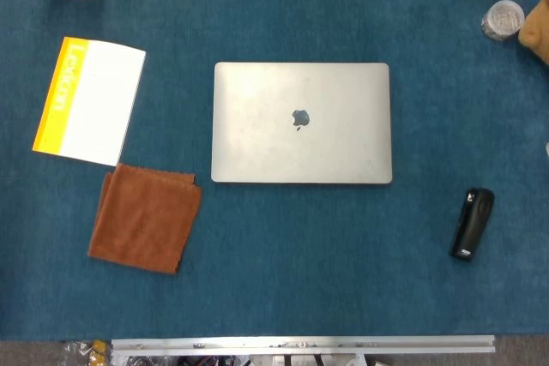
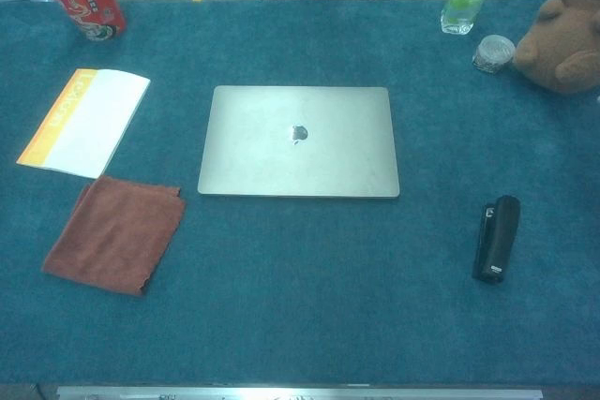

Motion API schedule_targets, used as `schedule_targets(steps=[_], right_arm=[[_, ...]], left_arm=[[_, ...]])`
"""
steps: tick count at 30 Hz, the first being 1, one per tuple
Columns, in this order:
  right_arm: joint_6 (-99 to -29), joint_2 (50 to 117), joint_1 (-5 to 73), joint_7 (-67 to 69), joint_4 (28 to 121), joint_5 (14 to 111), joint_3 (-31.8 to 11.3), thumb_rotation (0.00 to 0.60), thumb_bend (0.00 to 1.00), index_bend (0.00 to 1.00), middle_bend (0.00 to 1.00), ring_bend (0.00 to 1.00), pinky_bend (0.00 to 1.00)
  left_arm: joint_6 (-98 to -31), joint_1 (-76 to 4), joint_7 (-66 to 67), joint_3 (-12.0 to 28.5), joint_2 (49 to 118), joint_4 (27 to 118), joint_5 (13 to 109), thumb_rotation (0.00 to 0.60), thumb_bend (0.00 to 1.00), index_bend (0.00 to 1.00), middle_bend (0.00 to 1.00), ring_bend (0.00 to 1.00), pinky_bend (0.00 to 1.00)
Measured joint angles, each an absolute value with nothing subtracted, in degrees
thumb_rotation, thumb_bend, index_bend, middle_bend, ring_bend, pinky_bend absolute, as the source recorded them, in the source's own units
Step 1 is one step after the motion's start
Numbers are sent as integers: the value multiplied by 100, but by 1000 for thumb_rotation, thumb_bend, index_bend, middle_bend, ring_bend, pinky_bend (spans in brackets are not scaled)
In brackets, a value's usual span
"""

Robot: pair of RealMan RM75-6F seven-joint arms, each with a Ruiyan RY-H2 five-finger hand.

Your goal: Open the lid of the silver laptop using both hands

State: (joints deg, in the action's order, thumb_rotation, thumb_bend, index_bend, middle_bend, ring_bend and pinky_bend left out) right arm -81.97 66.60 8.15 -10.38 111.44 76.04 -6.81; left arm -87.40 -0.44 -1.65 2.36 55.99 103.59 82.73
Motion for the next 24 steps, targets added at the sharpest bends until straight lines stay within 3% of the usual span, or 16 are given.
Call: schedule_targets(steps=[14, 24], right_arm=[[-8123, 6641, 855, -1077, 11194, 7685, -653, 600, 197, 53, 139, 0, 65], [-7661, 6764, 1208, -1243, 11384, 7868, -656, 600, 195, 53, 139, 0, 64]], left_arm=[[-8774, 29, -224, 180, 5563, 10338, 8295, 600, 469, 147, 85, 5, 0], [-8740, -3, -265, 193, 5541, 10315, 8340, 600, 469, 147, 85, 5, 0]])
